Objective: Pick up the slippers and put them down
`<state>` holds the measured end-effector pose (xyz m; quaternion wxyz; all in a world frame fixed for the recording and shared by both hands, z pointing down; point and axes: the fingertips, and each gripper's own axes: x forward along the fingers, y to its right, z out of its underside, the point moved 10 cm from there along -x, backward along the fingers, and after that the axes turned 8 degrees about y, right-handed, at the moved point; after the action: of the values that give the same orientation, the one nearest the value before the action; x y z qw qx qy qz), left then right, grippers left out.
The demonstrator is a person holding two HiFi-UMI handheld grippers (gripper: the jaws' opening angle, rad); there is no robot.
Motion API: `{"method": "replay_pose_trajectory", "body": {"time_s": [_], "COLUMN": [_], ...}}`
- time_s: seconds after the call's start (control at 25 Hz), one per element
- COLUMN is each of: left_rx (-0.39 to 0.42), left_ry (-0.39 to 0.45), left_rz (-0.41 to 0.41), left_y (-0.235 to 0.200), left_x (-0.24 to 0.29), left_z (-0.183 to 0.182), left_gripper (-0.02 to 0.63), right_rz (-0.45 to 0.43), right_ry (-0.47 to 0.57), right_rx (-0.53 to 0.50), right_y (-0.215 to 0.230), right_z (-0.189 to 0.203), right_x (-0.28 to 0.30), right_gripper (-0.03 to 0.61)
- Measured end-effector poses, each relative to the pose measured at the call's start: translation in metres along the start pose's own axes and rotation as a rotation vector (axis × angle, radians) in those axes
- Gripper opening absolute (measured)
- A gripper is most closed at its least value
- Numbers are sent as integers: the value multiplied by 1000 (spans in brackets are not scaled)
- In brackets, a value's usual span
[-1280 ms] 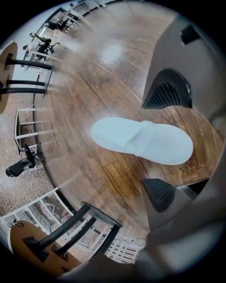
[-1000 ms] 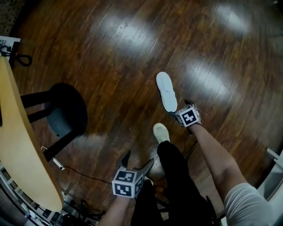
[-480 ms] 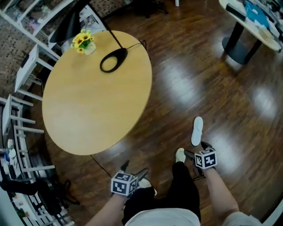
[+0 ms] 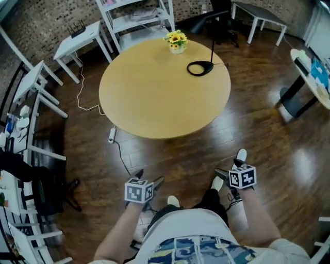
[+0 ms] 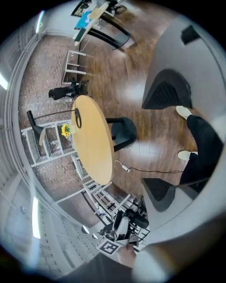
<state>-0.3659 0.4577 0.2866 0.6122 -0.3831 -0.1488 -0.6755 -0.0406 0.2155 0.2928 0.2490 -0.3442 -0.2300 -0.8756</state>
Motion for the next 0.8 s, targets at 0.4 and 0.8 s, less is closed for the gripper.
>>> {"method": "replay_pose_trajectory", "body": {"time_s": [0.4, 0.8], "left_rx": [-104, -91], "left_ry": [113, 92], "left_rz": [-39, -34], "left_y": [-20, -21], "left_x": [-82, -104], "left_z": [8, 23], "left_gripper": [440, 440], "right_rz": [-135, -87], "right_ry": [10, 47], "right_rx": [-139, -157], "right_y": [-107, -118], "right_z": [-27, -22], "right_x": [-24, -48], "right_gripper": [508, 506]}}
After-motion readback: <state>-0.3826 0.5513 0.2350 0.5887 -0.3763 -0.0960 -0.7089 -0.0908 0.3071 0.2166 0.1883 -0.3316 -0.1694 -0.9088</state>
